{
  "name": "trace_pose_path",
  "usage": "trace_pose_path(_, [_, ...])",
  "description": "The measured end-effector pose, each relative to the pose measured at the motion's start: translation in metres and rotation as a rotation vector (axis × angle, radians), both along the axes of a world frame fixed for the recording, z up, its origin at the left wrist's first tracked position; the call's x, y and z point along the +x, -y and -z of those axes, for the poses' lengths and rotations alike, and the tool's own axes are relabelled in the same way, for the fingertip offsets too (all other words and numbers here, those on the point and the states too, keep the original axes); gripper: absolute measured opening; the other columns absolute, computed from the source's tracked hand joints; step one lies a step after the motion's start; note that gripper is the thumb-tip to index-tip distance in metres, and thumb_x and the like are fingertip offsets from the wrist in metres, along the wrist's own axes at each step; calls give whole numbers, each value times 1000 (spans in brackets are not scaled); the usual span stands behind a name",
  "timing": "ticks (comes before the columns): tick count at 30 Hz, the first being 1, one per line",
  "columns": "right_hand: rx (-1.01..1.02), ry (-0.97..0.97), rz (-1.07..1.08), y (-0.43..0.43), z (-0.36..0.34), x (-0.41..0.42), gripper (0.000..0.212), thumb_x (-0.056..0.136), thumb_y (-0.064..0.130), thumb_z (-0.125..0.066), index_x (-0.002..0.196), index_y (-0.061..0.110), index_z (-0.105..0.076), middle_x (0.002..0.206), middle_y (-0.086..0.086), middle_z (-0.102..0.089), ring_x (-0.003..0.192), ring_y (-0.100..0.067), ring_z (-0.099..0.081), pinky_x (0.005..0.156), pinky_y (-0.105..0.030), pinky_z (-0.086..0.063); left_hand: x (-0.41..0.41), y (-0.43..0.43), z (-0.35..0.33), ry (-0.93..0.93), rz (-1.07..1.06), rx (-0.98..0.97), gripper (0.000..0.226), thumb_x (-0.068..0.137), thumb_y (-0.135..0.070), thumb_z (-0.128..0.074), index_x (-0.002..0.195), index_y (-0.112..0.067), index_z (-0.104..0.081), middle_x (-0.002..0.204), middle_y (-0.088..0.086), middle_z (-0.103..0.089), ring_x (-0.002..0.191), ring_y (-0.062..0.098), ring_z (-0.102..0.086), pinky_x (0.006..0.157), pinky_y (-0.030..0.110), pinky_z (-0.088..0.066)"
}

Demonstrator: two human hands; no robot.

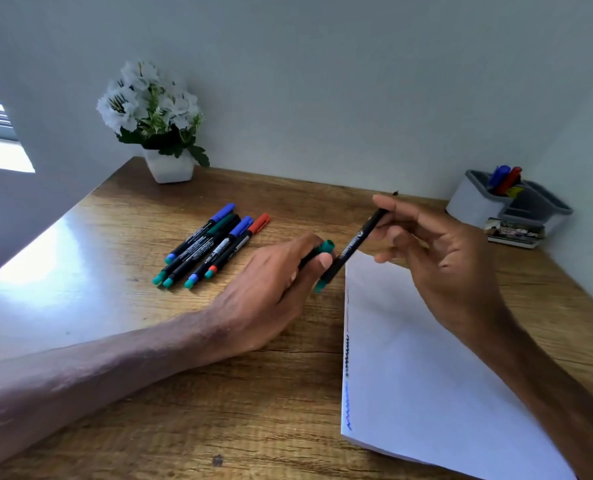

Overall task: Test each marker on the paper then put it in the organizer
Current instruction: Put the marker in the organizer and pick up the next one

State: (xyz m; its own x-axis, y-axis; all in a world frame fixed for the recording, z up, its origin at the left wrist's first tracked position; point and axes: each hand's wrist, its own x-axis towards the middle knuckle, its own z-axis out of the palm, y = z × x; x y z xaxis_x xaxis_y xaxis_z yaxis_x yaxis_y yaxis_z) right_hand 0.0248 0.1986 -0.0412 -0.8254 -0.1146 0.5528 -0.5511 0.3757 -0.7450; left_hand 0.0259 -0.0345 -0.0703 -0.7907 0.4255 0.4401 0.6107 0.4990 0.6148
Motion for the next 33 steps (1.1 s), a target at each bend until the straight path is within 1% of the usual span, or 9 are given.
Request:
trace_pose_path(2, [-147, 46, -43, 1, -6, 4, 32, 104, 0, -52, 132, 5, -65, 112, -13, -74, 103, -24, -75, 73, -32, -65, -1, 0, 0, -8, -7, -15, 23, 110, -34, -43, 100, -21, -60, 81, -9, -63, 74, 10, -58, 60, 21, -40])
trace_pose_path(5, [-262, 77, -4, 0, -10, 5, 27, 100, 4, -60, 125, 2, -68, 109, -9, -77, 99, -24, -76, 70, -33, -65, -2, -1, -1, -3, 9, -7, 24, 109, -34, -44, 102, -22, -64, 81, -14, -64, 75, 5, -59, 59, 16, -38])
trace_pose_path(10, [-357, 78, 83, 2, -10, 5, 25, 90, 4, -74, 115, 4, -72, 100, -11, -78, 92, -24, -78, 65, -33, -65, -3, -1, -1, 17, 37, -30, 24, 109, -32, -47, 113, -19, -67, 97, -16, -73, 89, 2, -66, 72, 21, -50])
trace_pose_path(14, [-397, 94, 67, 1, -12, 4, 22, 90, 2, -72, 112, 6, -71, 100, -11, -78, 88, -23, -78, 61, -28, -61, -3, -1, -1, 25, 42, -33, 24, 109, -33, -47, 115, -20, -67, 96, -16, -72, 90, 0, -66, 72, 18, -50])
trace_pose_path(16, [-400, 127, 29, 1, -12, 5, 22, 91, 0, -70, 111, 6, -68, 100, -10, -79, 86, -22, -77, 64, -28, -61, -3, -1, -1, 19, 37, -33, 25, 109, -34, -47, 117, -21, -67, 98, -15, -72, 91, 0, -66, 74, 21, -50])
trace_pose_path(19, [-254, 150, 22, 3, -13, 8, 29, 89, 4, -75, 116, 8, -66, 102, -5, -80, 96, -19, -78, 79, -33, -62, -3, -1, -1, -19, 9, -26, 27, 108, -35, -49, 122, -21, -68, 105, -12, -73, 92, 4, -66, 75, 25, -50])
trace_pose_path(23, [273, -104, 155, 1, -10, 11, 22, 88, 19, -79, 110, 20, -79, 101, 15, -78, 94, -3, -74, 71, -27, -60, -4, 1, 0, -41, -71, -2, 33, 106, -39, -53, 133, -24, -65, 114, -14, -69, 92, 2, -62, 76, 18, -49])
trace_pose_path(27, [367, -186, 142, -3, -13, 12, 20, 87, 16, -79, 106, 22, -80, 101, 16, -76, 95, -3, -70, 78, -13, -54, -7, 1, 2, -38, -101, 5, 35, 105, -40, -52, 135, -26, -64, 113, -14, -66, 88, -1, -57, 71, 15, -41])
trace_pose_path(33, [452, -234, 78, -4, -13, 12, 20, 84, 11, -82, 103, 18, -81, 98, 11, -76, 94, -8, -71, 78, -27, -59, -6, 1, 1, -57, -95, -21, 33, 105, -38, -53, 134, -28, -64, 108, -20, -60, 89, -6, -53, 73, 8, -39])
